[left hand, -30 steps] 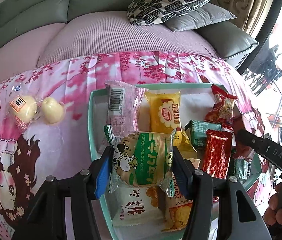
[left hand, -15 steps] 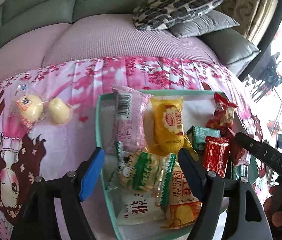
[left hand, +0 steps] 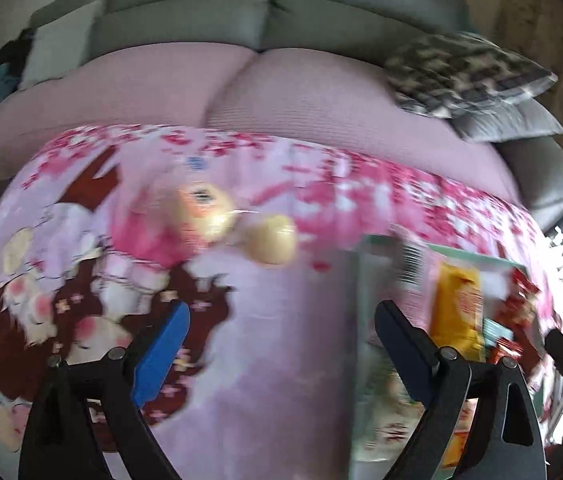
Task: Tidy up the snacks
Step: 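Withdraw both tools from the tray toward the two remaining cakes, then grasp the wrapped round bun with the left tool while the right tool grasps the yellow pudding cake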
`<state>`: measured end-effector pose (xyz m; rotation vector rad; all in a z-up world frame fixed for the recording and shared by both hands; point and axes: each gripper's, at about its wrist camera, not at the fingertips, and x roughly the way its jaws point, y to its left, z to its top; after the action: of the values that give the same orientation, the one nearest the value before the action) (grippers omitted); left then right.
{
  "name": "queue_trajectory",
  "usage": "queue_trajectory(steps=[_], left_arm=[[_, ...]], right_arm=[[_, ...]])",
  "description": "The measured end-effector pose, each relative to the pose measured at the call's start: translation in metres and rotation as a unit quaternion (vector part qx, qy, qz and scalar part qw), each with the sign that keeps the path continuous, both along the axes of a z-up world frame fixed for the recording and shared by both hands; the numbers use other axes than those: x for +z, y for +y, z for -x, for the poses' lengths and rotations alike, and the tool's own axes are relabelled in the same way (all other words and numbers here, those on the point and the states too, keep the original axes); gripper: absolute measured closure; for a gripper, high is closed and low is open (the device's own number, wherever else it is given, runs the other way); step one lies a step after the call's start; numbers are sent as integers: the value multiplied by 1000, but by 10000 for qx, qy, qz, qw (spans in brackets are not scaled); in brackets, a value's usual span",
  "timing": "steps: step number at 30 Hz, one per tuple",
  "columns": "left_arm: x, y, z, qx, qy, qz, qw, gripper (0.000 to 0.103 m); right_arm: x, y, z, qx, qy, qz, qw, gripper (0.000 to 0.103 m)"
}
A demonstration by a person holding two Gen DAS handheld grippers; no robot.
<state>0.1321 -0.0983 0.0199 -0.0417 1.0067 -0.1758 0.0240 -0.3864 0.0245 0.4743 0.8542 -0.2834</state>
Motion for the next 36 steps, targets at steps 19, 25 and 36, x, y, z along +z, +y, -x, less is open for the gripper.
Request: queue_trajectory(steps=[19,25,36], left_arm=[[-4,98,-28,1053,135,80,9943,9],[-7,116,-50,919,305,297,9949,9],[-30,100,-108,304,866,930,9914,9]], right_arm=[[8,117,-52,1565,-81,208,9874,1],[9,160,-84,2127,-166,96,9769,1],[-25,208,-145,2689,244,110,9628,22]])
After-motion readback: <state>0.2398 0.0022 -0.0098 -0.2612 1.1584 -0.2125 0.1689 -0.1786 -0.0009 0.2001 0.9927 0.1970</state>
